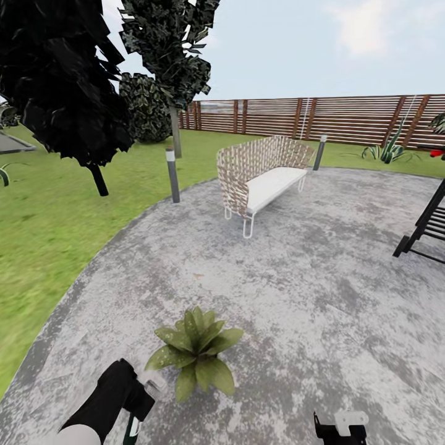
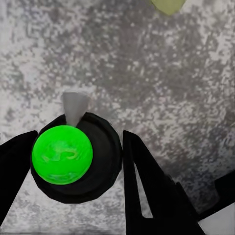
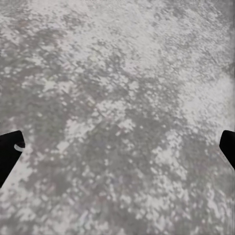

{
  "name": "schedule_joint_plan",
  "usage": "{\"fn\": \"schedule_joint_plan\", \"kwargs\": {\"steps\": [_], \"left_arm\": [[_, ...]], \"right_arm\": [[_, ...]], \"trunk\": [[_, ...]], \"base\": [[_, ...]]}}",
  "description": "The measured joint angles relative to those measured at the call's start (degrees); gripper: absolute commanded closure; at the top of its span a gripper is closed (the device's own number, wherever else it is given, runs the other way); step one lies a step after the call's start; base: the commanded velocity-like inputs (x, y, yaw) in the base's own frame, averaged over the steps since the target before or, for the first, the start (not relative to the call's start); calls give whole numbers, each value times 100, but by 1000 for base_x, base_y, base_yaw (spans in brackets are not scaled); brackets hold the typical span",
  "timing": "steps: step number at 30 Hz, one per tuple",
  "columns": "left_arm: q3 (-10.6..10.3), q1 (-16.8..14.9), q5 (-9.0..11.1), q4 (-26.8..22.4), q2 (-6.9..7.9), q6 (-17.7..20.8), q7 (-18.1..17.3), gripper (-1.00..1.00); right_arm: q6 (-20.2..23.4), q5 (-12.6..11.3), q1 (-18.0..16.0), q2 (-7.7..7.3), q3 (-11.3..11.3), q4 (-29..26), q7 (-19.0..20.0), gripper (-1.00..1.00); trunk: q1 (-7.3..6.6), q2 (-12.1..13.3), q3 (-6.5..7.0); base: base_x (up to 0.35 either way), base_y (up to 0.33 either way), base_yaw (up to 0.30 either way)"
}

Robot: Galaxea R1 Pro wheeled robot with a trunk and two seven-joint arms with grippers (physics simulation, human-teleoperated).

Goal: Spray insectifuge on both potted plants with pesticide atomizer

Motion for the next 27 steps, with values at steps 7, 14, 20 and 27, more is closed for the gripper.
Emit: {"fn": "schedule_joint_plan", "kwargs": {"steps": [7, 14, 20, 27], "left_arm": [[4, 133, -18, 3, 36, 6, 74, 100], [-7, 139, -5, -25, 12, 1, 85, 100], [-6, 137, 18, 3, -21, 10, 374, 100], [-7, 137, 31, 13, -49, 12, 419, 100]], "right_arm": [[0, -1, -1, -1, -1, 4, -5, -100], [-1, 0, -2, 4, 0, 8, -7, -100], [-2, 0, 0, -9, 0, 7, -7, -100], [-2, 0, 0, -5, 0, 7, -8, -100]], "trunk": [[0, 0, 0], [2, 0, 0], [3, 0, 0], [0, 0, 0]], "base": [[2, -3, 236], [-107, -70, 246], [-207, -178, 18], [-15, -239, 0]]}}
